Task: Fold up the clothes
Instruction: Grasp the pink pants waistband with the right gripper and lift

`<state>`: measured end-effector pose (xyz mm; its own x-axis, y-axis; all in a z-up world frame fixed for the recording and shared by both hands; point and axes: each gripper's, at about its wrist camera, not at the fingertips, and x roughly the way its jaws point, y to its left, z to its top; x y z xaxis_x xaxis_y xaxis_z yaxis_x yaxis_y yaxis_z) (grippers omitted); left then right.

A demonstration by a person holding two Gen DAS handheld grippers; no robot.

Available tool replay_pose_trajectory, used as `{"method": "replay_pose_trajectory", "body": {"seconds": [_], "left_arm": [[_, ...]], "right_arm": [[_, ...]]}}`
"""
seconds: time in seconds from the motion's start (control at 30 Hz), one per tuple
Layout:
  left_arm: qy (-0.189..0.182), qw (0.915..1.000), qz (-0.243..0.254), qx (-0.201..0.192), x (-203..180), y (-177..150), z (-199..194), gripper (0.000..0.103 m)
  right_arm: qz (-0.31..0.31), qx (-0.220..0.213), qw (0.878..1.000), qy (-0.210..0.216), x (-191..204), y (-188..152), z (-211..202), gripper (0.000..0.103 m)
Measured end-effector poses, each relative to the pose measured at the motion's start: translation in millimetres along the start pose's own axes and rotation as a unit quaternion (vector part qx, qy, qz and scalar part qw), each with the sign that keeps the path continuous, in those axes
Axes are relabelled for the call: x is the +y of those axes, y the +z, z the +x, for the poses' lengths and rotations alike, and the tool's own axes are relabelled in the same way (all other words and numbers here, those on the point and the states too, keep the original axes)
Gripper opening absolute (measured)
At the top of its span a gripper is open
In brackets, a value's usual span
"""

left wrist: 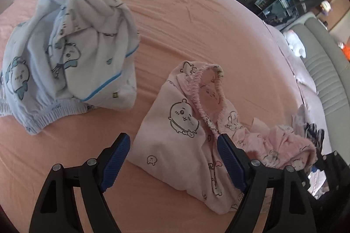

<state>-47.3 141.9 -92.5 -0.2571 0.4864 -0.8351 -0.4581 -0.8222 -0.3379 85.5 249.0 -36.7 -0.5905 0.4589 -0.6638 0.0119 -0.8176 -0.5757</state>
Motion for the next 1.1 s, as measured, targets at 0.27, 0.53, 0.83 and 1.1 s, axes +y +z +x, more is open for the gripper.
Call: {"method": "replay_pose_trajectory", "body": {"seconds": [0.27, 0.53, 0.83, 1.1], "left_arm": [[0.076, 0.9909, 0.111, -0.009, -31.2, 0.8, 26.2, 0.081], [0.037, 0.9886, 0.140, -0.042, -41.0, 21.2, 29.5, 0.081], [0.029, 0.9136, 0.405, -0.026, -78.1, 19.5, 48.0, 0.081], [-0.006, 0.9210, 0.389, 0.027, -82.9, 43.4, 80.0, 0.079]], "right_arm": [[0.067, 0.031, 0.997, 0.010, -27.9, -23.5, 4.5, 0.025], [0.110, 0.065, 0.992, 0.019, -41.3, -54.5, 9.9, 0.025], [0.132, 0.082, 0.987, 0.031, -45.9, -80.8, 9.9, 0.025], [0.142, 0.093, 0.985, 0.039, -39.0, -87.1, 9.4, 0.025]]}}
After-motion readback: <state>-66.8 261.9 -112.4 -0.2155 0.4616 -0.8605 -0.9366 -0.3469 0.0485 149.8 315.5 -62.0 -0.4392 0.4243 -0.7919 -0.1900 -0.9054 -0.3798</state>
